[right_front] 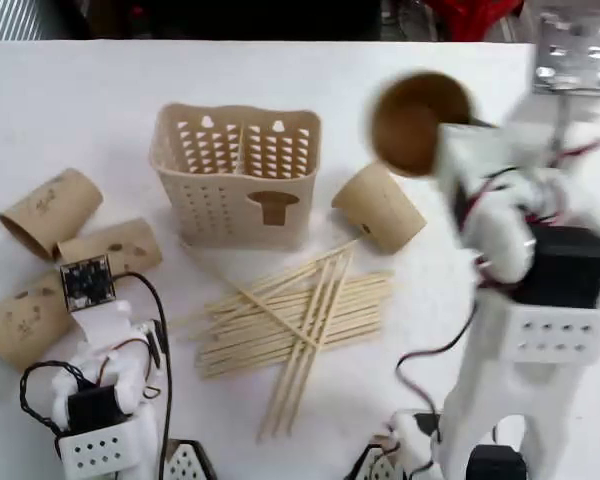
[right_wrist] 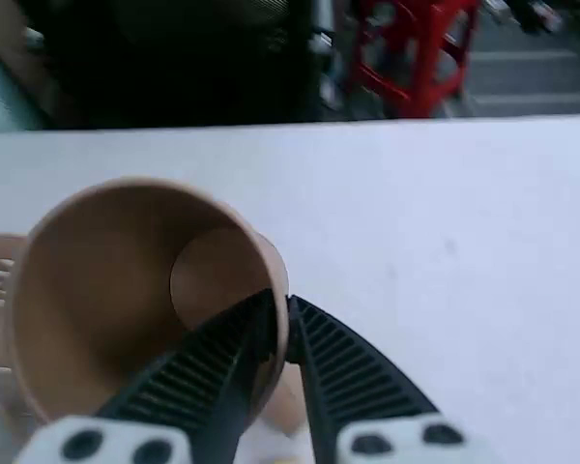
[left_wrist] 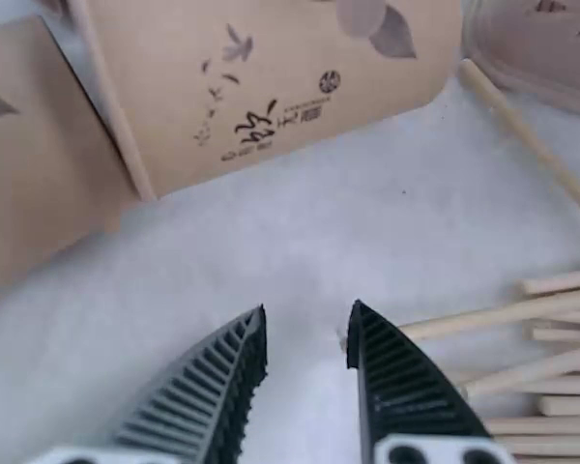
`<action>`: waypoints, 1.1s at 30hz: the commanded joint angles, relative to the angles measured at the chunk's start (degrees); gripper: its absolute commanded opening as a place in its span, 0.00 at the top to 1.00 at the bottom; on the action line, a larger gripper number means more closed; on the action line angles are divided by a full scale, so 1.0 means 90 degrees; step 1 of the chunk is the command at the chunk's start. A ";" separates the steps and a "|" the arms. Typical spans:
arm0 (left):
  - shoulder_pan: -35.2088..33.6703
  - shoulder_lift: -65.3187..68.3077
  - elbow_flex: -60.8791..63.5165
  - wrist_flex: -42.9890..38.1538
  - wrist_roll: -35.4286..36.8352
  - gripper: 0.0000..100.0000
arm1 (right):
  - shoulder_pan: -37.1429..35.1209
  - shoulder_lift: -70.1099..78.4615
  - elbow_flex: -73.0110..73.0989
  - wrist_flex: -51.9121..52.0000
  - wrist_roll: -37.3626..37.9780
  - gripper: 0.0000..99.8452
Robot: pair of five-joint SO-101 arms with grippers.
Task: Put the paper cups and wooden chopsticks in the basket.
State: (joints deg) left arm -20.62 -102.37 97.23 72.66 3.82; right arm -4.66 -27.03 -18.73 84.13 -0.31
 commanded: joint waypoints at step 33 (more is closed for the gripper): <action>-0.0063 -0.0044 -0.0020 0.0020 -0.0049 0.85 | -0.2046 0.2232 -0.0225 -0.0737 -0.0742 0.81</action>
State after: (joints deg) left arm -20.62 -102.37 97.23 72.66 3.82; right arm -22.68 -6.29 -18.64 77.01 -6.99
